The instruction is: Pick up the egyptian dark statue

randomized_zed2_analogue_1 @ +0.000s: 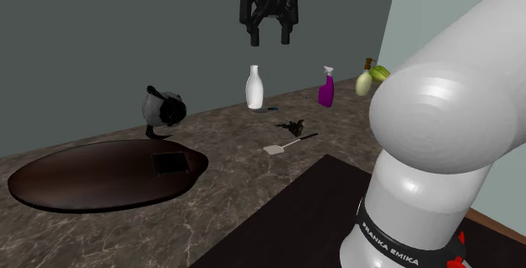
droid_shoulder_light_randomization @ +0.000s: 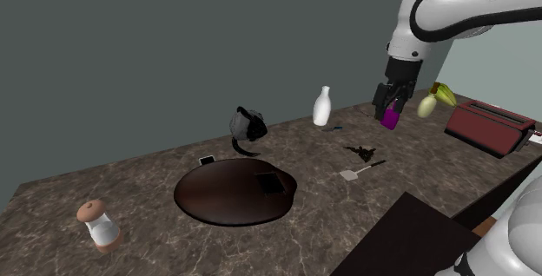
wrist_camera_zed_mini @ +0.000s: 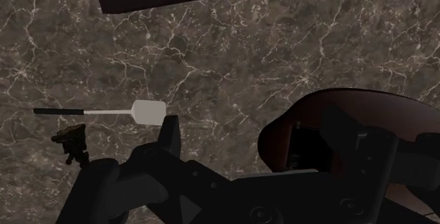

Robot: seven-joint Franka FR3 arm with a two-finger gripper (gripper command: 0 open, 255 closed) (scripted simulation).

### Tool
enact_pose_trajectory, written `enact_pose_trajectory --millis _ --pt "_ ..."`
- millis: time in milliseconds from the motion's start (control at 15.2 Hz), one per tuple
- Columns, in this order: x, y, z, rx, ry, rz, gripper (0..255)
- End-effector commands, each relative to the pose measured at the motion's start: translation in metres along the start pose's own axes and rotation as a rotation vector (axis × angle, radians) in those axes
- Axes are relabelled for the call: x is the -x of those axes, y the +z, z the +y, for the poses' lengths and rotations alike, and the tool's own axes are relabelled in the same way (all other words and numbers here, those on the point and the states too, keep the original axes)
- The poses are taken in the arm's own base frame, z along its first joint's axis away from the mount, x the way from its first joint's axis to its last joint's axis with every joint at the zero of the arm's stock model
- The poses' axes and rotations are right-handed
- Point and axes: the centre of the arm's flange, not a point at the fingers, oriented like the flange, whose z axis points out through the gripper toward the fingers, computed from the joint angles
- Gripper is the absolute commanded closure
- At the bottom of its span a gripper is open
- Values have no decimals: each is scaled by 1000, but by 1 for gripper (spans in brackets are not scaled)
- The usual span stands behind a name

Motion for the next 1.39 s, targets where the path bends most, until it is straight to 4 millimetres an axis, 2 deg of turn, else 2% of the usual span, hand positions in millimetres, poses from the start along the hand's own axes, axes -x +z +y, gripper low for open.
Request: enact_pose_trajectory --millis 0,1320 --pt "-13 15 17 -2 1 -2 0" --pt "-131 187 186 -30 11 -34 0"
